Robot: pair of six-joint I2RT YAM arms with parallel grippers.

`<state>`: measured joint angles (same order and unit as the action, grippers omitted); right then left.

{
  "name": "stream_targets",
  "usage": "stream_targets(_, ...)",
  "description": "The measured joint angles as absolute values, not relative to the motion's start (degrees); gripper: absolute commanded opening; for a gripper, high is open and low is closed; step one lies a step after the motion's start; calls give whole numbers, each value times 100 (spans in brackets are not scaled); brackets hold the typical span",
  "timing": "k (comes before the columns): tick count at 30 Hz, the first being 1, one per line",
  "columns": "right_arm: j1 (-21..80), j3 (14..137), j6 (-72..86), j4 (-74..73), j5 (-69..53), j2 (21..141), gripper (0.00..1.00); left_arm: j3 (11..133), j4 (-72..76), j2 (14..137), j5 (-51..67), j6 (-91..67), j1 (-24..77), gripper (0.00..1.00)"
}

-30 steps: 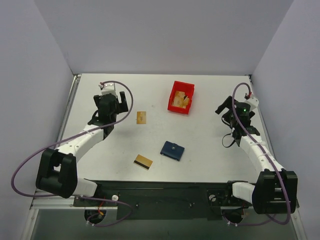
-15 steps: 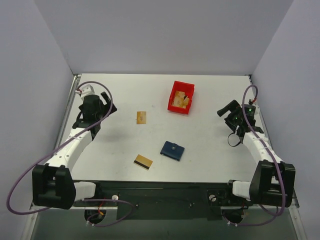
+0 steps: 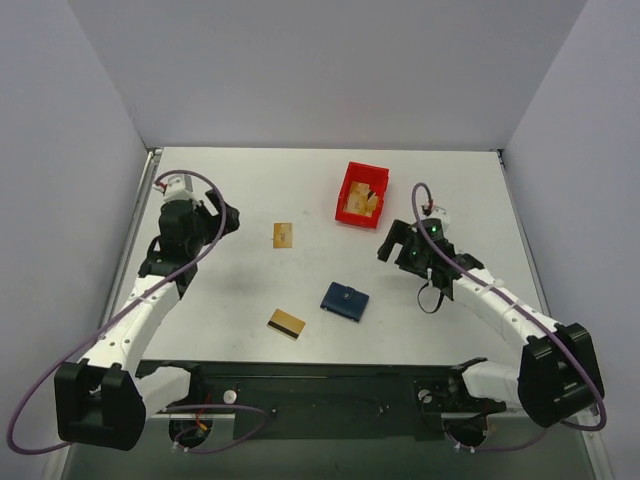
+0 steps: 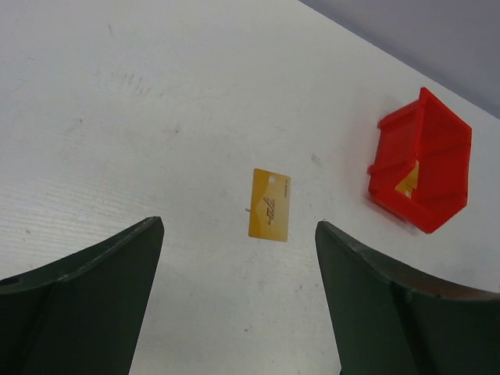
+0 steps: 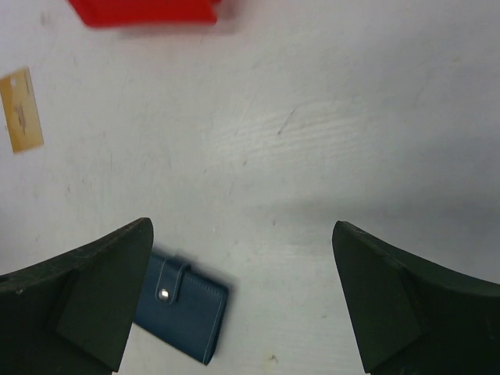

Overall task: Put the credit cards into the card holder
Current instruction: Pick up the card holder from the center of the board.

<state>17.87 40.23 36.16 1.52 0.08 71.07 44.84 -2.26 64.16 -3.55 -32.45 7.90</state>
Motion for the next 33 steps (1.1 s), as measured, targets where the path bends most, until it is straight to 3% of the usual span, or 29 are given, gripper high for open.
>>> stream_targets(5,2875,3446,3885,-106,316,6587,89,4515,-392,6351,-386,-2971,1728,89)
stream_targets(14,3579,2626,4713,-325,458,6130,83,4523,-539,6571,-832,-2683,3435,95)
stream_targets(20,3621,2145,5188,-21,344,6077,79,5162,-1455,7207,-1695,-3017,3551,94)
stream_targets(33,3647,1918,5599,1367,-379,6665,52,5258,-1544,7417,-749,-2552,3557,90)
